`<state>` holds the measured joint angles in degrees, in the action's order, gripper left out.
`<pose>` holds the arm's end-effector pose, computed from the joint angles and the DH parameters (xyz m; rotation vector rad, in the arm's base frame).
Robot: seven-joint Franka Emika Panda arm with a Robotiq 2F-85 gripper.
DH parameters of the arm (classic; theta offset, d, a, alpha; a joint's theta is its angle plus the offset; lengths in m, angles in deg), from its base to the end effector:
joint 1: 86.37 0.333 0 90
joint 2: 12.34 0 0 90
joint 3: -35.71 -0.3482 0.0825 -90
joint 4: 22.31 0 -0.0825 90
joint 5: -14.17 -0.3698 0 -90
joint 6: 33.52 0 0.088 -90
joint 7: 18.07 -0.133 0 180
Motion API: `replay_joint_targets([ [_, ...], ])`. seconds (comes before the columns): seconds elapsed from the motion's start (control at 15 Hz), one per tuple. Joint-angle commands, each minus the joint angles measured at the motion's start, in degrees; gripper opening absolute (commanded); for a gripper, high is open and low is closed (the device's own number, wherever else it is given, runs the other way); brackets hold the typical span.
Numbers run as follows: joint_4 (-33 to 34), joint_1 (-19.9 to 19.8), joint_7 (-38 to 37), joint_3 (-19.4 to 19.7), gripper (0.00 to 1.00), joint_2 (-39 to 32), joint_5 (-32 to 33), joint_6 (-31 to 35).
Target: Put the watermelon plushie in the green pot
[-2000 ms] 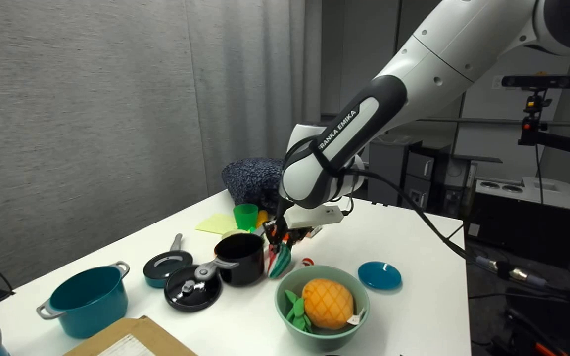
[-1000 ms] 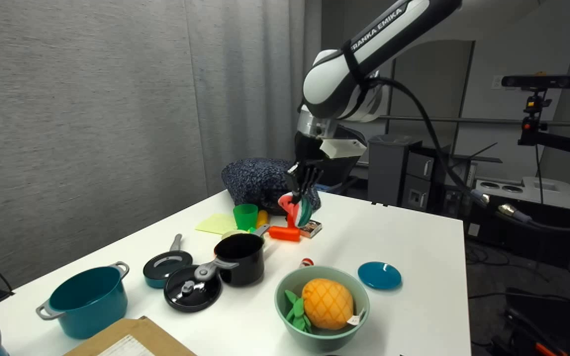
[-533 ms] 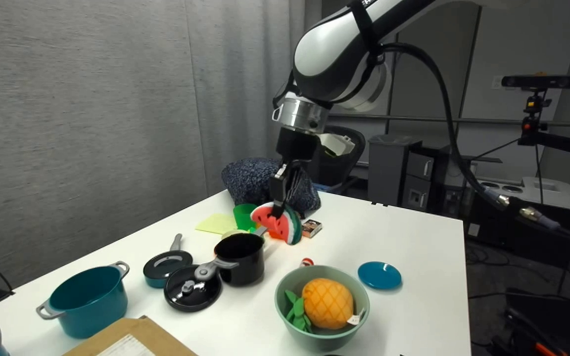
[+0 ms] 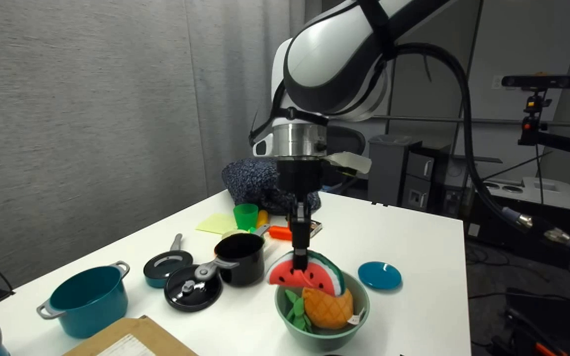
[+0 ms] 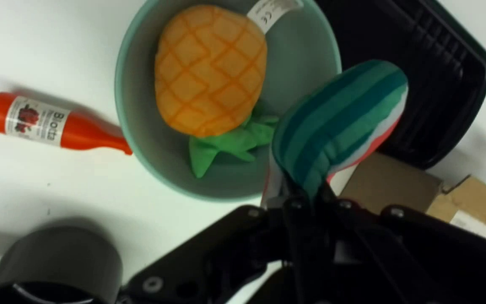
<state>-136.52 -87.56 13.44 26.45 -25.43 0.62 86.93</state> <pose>0.5685 0.0939 0.3562 -2.7767 -0.7930 0.0991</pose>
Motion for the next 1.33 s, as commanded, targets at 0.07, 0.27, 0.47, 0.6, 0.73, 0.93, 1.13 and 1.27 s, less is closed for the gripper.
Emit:
replay_joint_targets([
  [0.07,-3.30,2.00,3.95,1.14,0.02,0.96,10.18,0.94],
  [0.27,-6.44,1.08,4.14,1.06,0.33,0.55,8.41,10.91],
  [0.47,-8.01,0.73,3.49,1.54,0.48,0.06,8.61,14.32],
  [0.6,-8.42,0.79,2.43,2.15,0.64,-0.27,9.72,14.52],
  [0.73,-8.25,0.78,1.37,2.85,0.80,-0.53,10.32,13.95],
  [0.93,-6.72,-0.30,-0.93,3.97,0.99,-0.97,8.03,13.60],
  [1.13,-4.32,-0.91,-8.18,5.62,1.00,-2.28,6.67,14.83],
  [1.27,-2.64,-1.18,-13.03,6.75,1.00,-3.20,6.45,15.57],
])
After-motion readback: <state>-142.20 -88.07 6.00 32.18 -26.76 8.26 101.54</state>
